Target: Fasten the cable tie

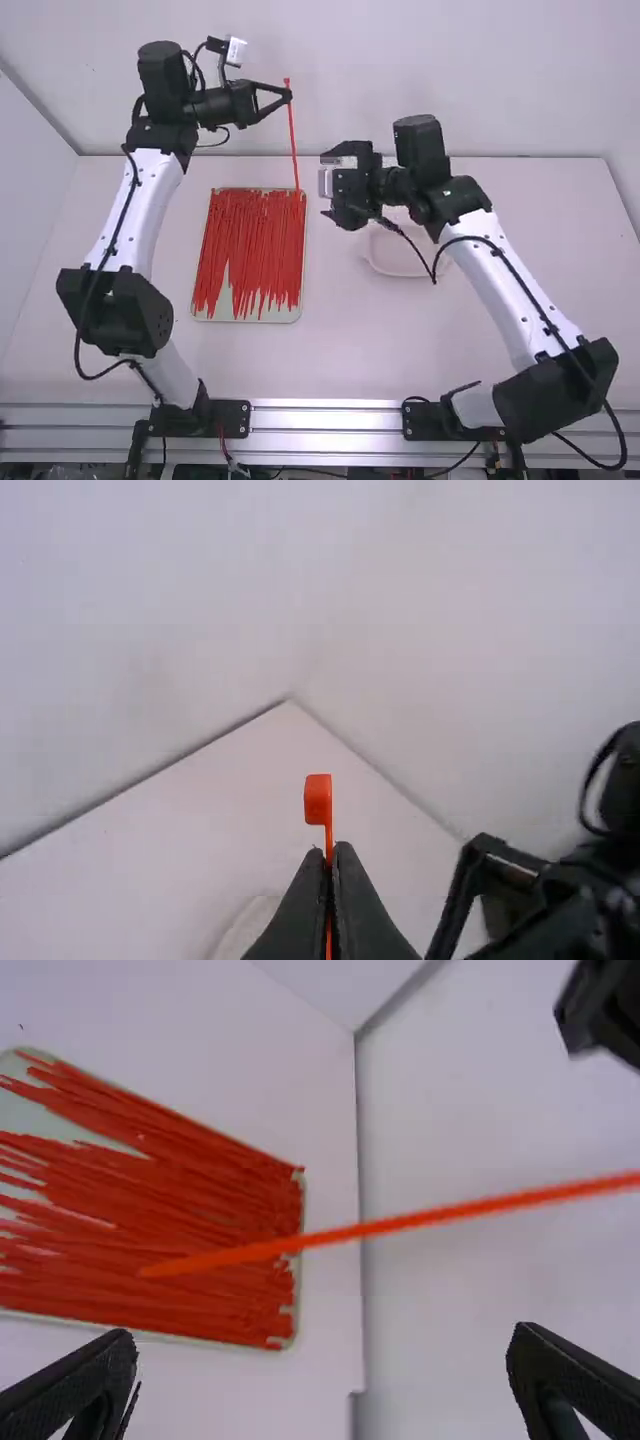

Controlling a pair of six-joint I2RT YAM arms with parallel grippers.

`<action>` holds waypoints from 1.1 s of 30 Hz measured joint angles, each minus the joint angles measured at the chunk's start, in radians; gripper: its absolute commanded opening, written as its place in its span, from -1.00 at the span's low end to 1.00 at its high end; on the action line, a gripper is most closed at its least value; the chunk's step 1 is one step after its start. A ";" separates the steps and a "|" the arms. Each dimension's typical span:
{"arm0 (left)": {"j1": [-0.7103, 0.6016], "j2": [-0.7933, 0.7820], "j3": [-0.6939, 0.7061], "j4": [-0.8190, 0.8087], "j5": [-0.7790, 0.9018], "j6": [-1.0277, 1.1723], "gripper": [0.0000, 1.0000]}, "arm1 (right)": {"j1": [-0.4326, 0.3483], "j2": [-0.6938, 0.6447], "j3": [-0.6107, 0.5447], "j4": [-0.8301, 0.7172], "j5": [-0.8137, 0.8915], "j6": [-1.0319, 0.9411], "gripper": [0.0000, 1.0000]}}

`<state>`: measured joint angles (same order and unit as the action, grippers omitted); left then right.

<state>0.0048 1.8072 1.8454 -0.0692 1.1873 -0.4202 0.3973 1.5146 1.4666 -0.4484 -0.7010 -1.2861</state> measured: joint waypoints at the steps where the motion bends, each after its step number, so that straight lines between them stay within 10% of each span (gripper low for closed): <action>1: 0.004 0.000 0.000 0.027 0.024 -0.042 -0.96 | 0.003 0.000 0.000 0.014 -0.013 -0.021 0.98; 14: 0.015 0.000 0.000 0.105 0.202 -0.658 -0.96 | 0.007 0.000 -0.062 0.245 -0.412 -0.267 0.97; 33: 0.015 0.000 0.000 0.098 0.145 -0.897 -0.96 | 0.002 0.000 -0.062 0.290 -0.733 -0.368 0.02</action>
<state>0.0196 1.8072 1.8458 0.0288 1.3327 -1.3170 0.3992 1.5146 1.4048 -0.1589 -1.4342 -1.6539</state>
